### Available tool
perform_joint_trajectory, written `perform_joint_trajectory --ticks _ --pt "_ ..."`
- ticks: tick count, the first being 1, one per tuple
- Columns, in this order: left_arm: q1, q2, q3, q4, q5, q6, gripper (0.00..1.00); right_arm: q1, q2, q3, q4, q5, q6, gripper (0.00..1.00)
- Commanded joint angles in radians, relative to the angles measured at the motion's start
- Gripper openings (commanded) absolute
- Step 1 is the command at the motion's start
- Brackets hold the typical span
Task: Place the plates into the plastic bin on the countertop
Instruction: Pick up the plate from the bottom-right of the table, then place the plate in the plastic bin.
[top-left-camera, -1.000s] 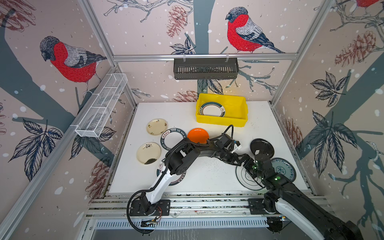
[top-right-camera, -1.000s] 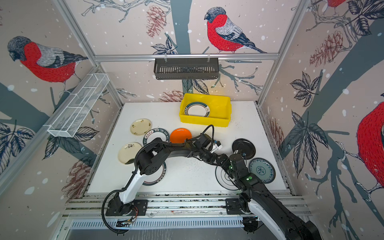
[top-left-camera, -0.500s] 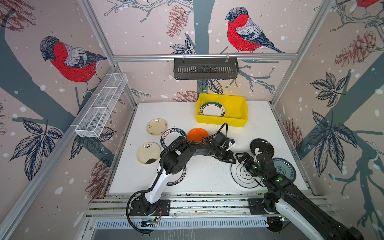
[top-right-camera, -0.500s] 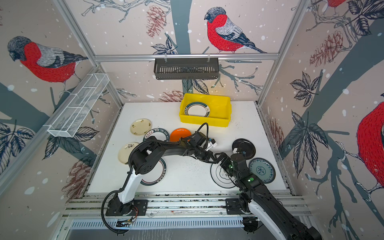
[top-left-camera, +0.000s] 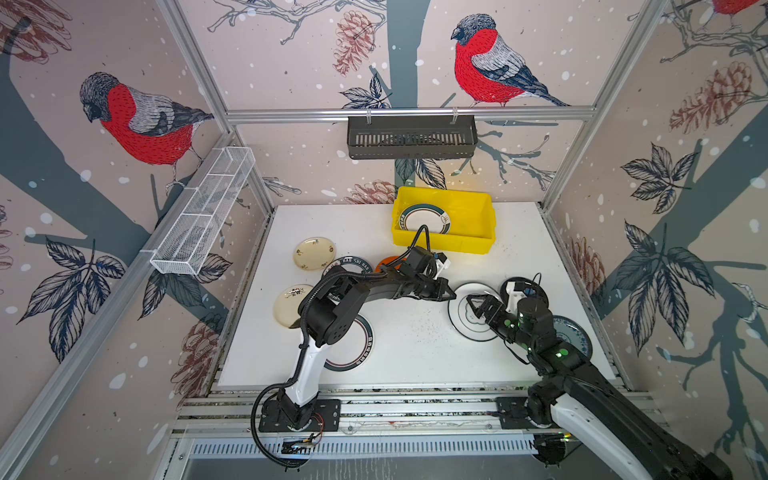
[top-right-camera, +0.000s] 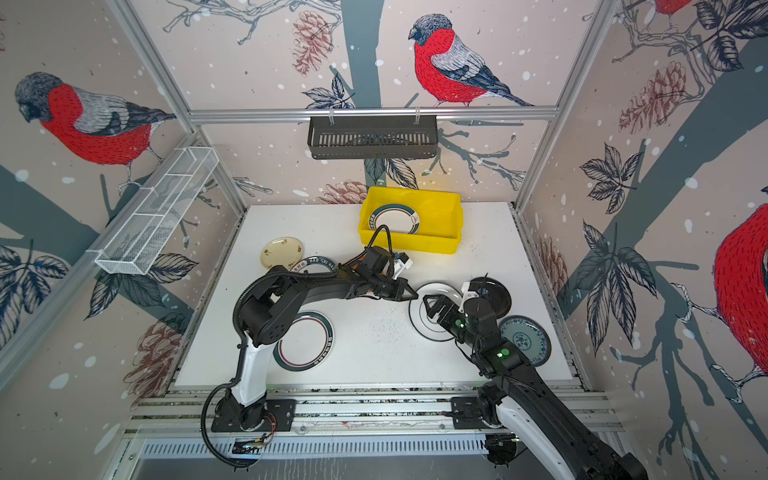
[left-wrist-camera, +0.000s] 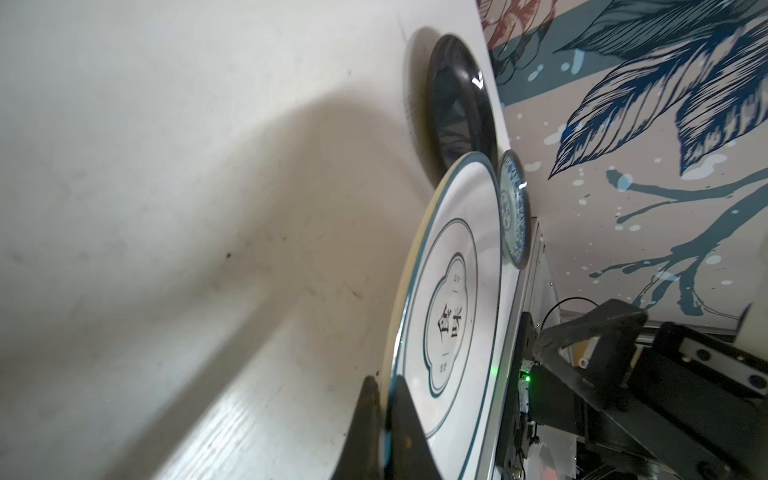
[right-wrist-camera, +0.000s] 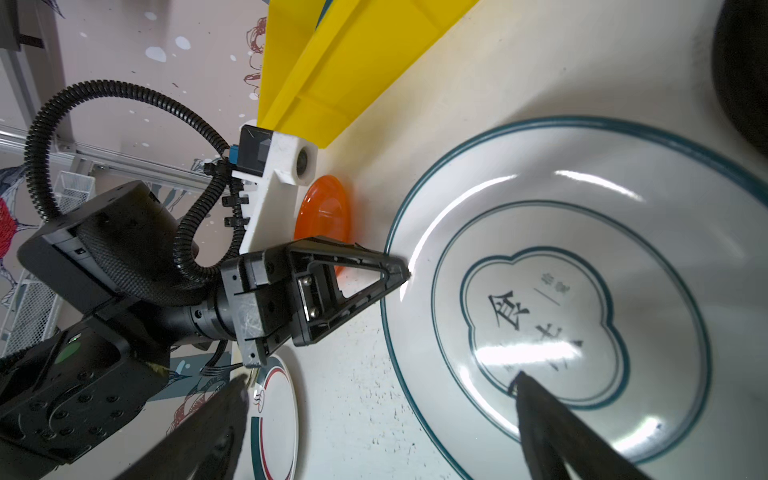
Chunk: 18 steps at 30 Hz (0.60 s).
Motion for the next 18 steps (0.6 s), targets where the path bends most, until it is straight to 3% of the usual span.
perform_joint_trajectory --ticks 1,10,18 --pt "0.050 -0.049 0.010 0.043 0.007 0.010 0.00 0.000 -0.002 0.023 0.086 -0.053 -0.051 0.99" --pt "0.202 -0.161 0.006 0.077 -0.045 -0.013 0.00 -0.001 -0.006 0.098 0.069 -0.039 -0.101 0.99" --pt "0.315 -0.092 0.141 0.114 -0.096 -0.046 0.00 -0.002 0.004 0.120 0.087 -0.059 -0.129 0.99"
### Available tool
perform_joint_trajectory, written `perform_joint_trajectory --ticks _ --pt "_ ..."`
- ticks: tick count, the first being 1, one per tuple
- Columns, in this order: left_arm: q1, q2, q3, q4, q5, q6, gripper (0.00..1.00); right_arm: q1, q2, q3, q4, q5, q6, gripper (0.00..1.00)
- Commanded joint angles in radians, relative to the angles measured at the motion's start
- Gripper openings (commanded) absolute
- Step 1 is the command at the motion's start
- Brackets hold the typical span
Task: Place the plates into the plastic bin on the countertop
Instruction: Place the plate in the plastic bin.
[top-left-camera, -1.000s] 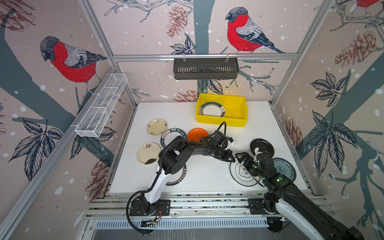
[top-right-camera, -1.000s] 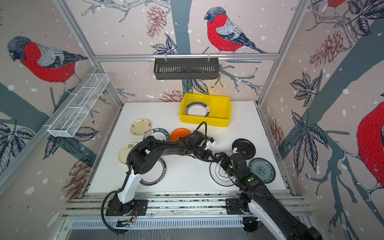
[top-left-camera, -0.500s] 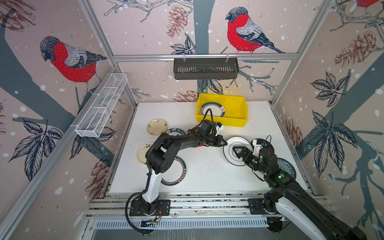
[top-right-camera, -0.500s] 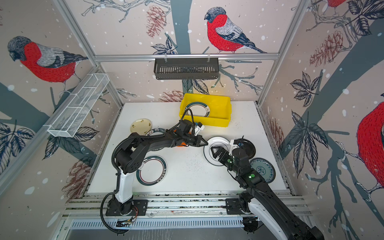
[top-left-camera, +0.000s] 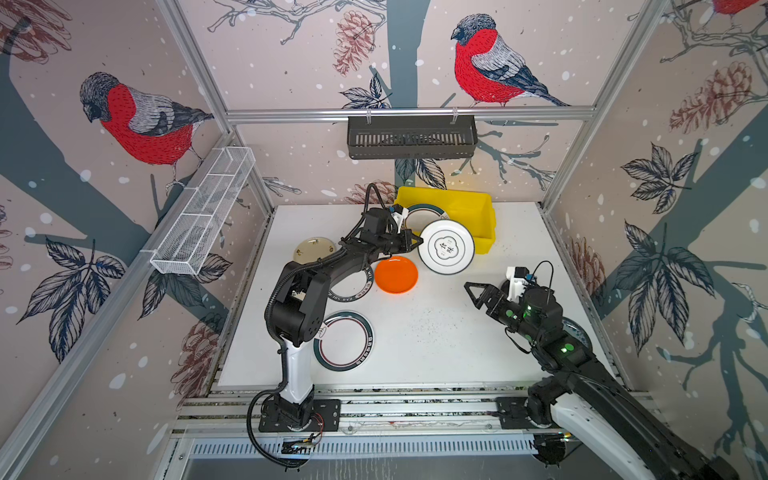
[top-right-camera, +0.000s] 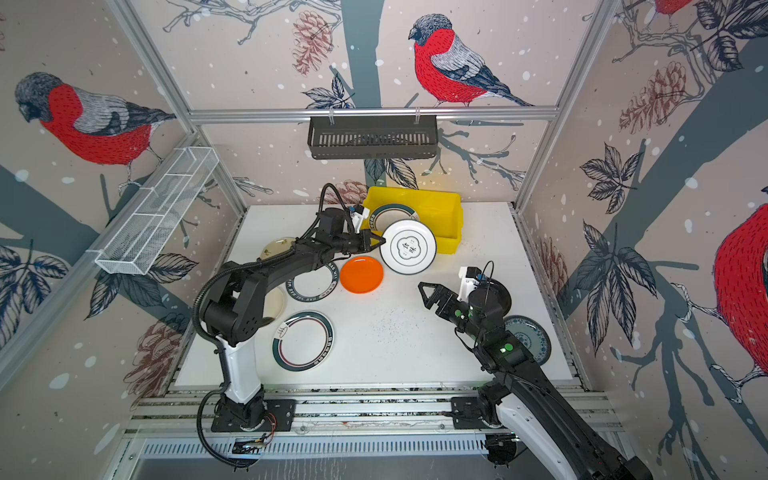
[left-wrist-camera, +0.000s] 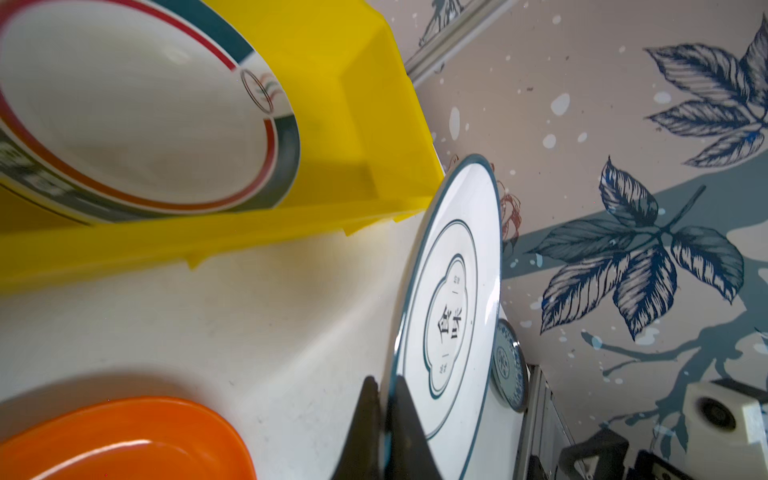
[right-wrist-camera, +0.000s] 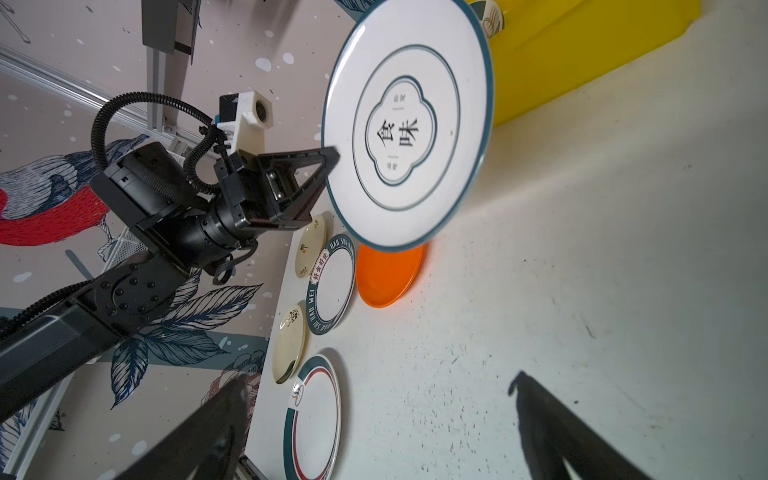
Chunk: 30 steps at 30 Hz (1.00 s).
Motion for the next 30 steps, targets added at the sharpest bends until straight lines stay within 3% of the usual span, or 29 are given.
perform_joint_trajectory --ticks 1,11,16,25,26,28,30 --pt "0.028 0.024 0.055 0.093 -0.030 -0.018 0.00 -0.001 -0.008 0.023 0.021 -0.004 -0.034 0.99" --pt "0.051 0.245 0.441 -0.147 -0.340 0.167 0.00 -0.003 -0.049 0.025 -0.025 0.051 -0.020 0.99" --pt "0.082 0.343 0.485 -0.105 -0.361 0.119 0.00 0.000 -0.053 0.013 0.007 0.039 0.011 0.99" --pt "0.083 0.453 0.606 -0.164 -0.397 0.188 0.00 -0.001 -0.057 0.007 -0.004 0.048 0.020 0.99" --pt "0.082 0.464 0.621 -0.176 -0.397 0.190 0.05 -0.001 -0.056 0.008 -0.009 0.054 0.021 0.99" --pt "0.082 0.469 0.631 -0.185 -0.401 0.191 0.41 0.000 -0.054 0.015 -0.025 0.066 0.018 0.99" --pt "0.082 0.457 0.615 -0.172 -0.399 0.189 0.67 0.000 -0.052 0.027 -0.047 0.078 0.015 0.99"
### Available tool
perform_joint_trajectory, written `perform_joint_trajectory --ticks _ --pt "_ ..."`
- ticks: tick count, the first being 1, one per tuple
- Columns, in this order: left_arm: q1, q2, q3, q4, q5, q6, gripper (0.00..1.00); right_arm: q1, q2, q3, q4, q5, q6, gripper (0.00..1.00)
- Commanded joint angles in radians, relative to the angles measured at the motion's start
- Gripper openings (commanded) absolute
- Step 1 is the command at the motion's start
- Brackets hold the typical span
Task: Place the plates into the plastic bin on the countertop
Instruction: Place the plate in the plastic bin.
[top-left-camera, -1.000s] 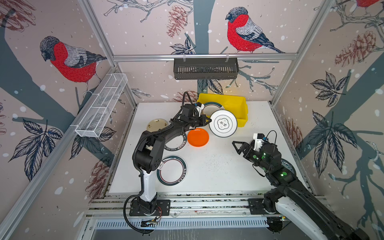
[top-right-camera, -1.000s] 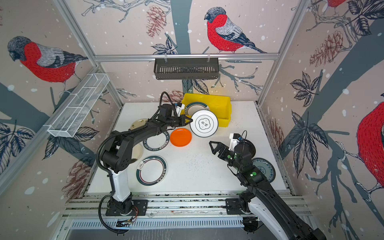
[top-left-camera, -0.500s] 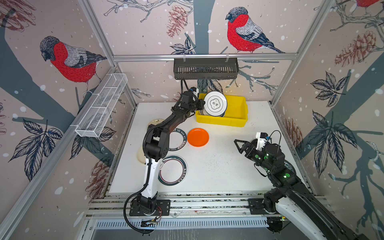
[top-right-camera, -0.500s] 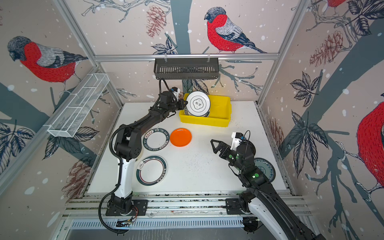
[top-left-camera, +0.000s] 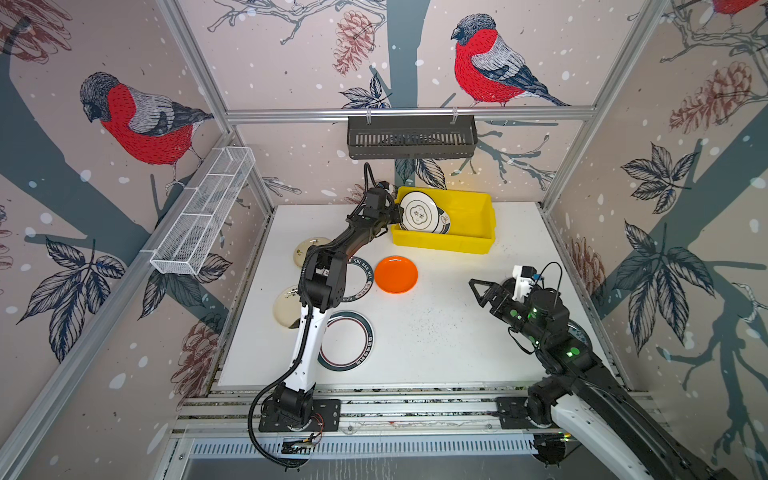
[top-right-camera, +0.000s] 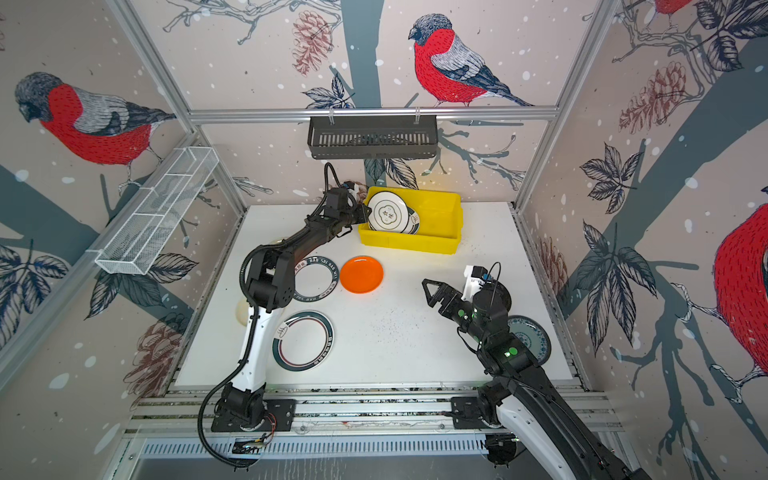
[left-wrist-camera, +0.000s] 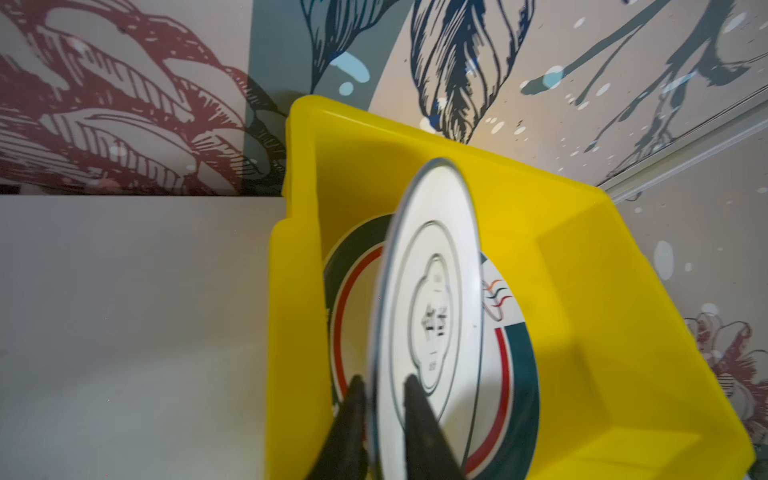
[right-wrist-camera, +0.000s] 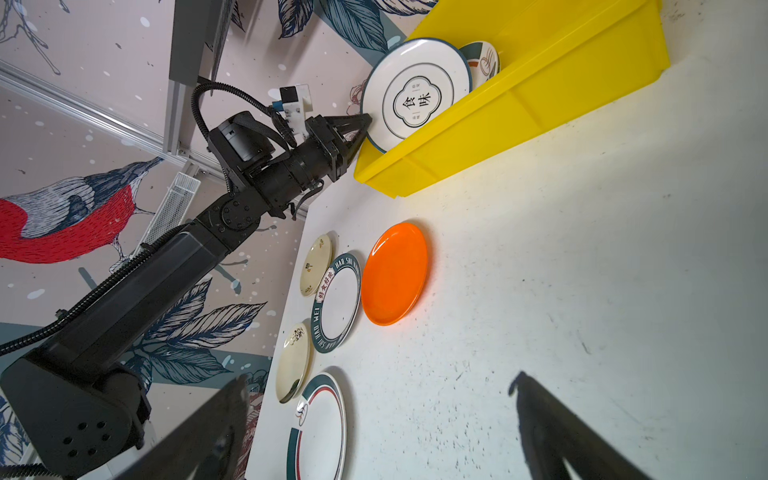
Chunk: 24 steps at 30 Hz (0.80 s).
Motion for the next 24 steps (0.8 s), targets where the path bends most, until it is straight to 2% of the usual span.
perform_joint_trajectory --ticks 1,2,5,8,10,12,14,17,21,24 --pt "0.002 -0.013 -0.010 -0.005 -0.013 0.017 0.79 0.001 0.002 0.025 -0.032 0.039 -0.001 0.99" --pt "0.001 -0.022 -0.018 0.002 -0.006 0.020 0.96 0.001 0.004 0.037 -0.059 0.055 -0.004 0.99" --pt "0.001 -0.071 -0.079 0.046 0.027 0.027 0.98 0.002 0.027 0.115 -0.212 0.166 -0.039 0.99" --pt "-0.002 -0.149 -0.178 0.103 0.030 0.015 0.98 -0.001 0.070 0.204 -0.394 0.333 -0.076 0.99" --pt "-0.010 -0.213 -0.255 0.143 0.027 0.009 0.98 -0.014 0.081 0.237 -0.465 0.440 -0.105 1.00" --pt "-0.024 -0.274 -0.328 0.164 0.013 0.012 0.98 -0.053 0.085 0.237 -0.490 0.489 -0.135 0.99" --pt "-0.044 -0.336 -0.413 0.197 0.002 0.012 0.98 -0.154 0.109 0.239 -0.522 0.460 -0.161 0.99" --pt "-0.068 -0.429 -0.551 0.265 -0.005 -0.001 0.98 -0.353 0.174 0.248 -0.542 0.300 -0.244 0.99" --pt "-0.086 -0.574 -0.776 0.440 0.000 -0.060 0.98 -0.516 0.262 0.253 -0.486 0.154 -0.337 0.99" --pt "-0.123 -0.693 -0.933 0.581 0.001 -0.043 0.98 -0.632 0.311 0.249 -0.393 -0.017 -0.350 0.99"
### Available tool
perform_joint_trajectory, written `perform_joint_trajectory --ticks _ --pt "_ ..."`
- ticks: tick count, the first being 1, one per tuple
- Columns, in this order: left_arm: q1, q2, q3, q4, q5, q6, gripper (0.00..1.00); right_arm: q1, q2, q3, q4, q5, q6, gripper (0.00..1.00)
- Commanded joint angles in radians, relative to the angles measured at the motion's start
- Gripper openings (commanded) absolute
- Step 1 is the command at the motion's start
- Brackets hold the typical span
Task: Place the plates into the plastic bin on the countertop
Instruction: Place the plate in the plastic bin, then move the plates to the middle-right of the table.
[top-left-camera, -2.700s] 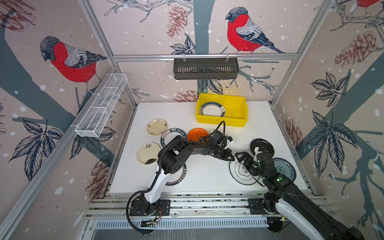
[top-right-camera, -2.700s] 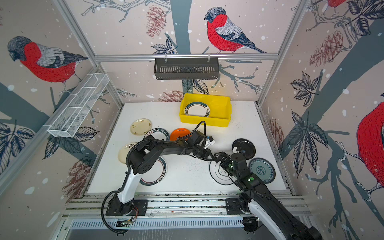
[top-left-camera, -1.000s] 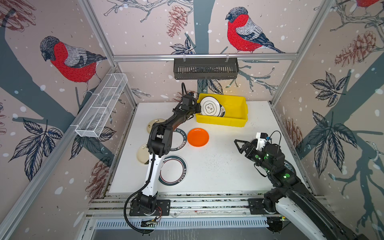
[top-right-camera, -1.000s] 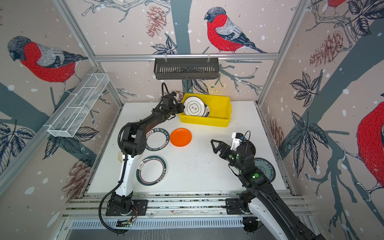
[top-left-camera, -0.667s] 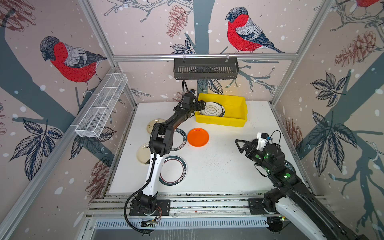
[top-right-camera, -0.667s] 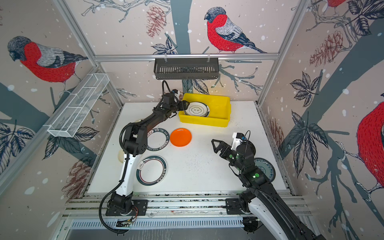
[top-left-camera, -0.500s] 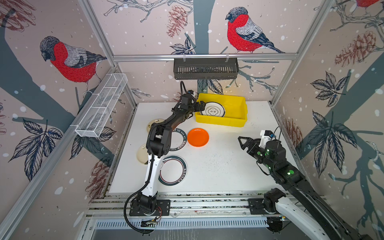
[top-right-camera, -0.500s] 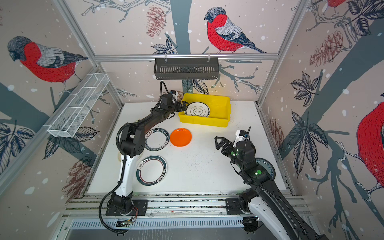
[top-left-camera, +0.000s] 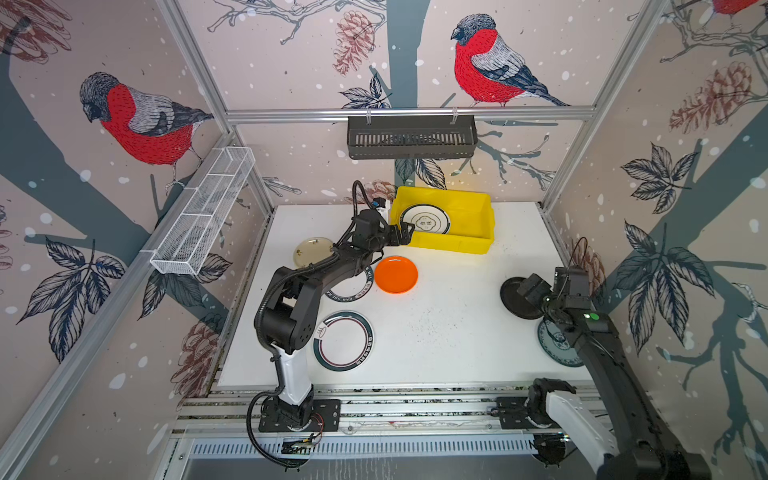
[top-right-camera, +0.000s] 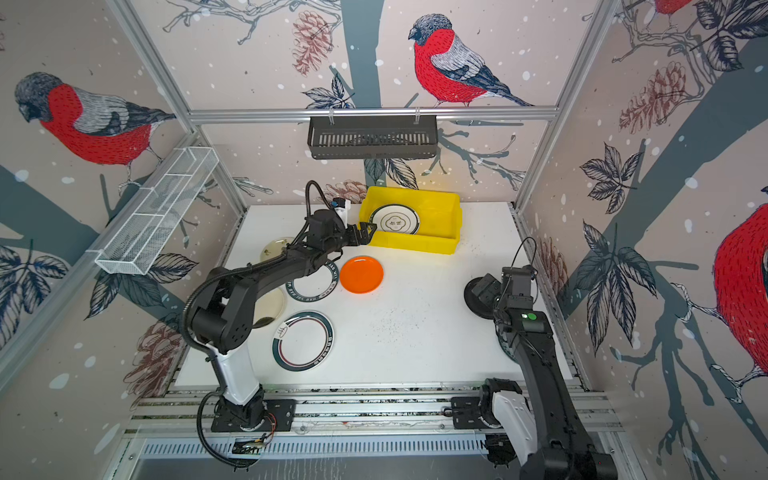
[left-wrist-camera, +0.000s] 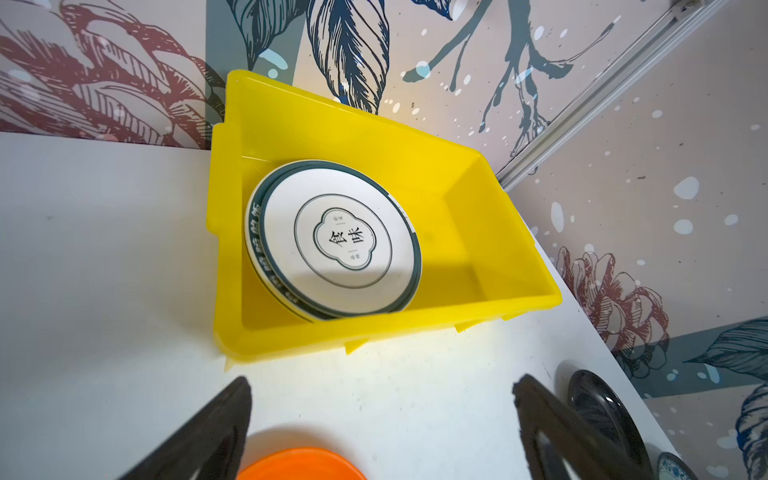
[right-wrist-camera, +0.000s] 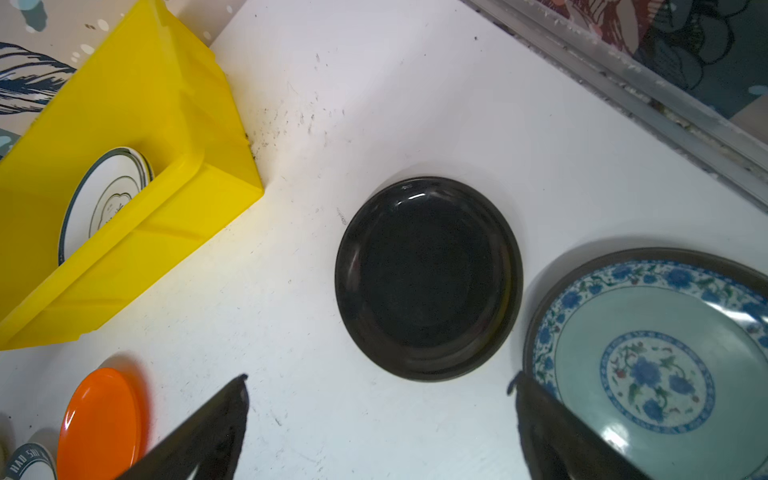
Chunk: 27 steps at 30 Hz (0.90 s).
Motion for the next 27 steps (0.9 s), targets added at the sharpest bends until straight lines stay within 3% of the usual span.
perform_joint_trajectory --ticks 1,7,15,20,27 --pt "-0.037 -0.111 -0.130 0.256 0.011 -0.010 0.98 -0.069 0.034 0.003 0.117 -0.191 -0.066 0.99" --pt "-0.052 -0.244 -0.292 0.348 0.042 -0.021 0.98 -0.145 0.166 0.025 0.200 -0.193 -0.127 0.99" --pt "-0.059 -0.342 -0.413 0.353 0.048 -0.036 0.98 -0.174 0.303 0.171 -0.010 0.165 -0.192 0.99" --pt "-0.059 -0.362 -0.446 0.376 0.030 -0.028 0.98 -0.200 0.281 0.107 -0.039 0.250 -0.168 0.99" --pt "-0.060 -0.382 -0.458 0.380 0.034 -0.019 0.98 -0.236 0.318 0.013 0.025 0.133 -0.173 0.99"
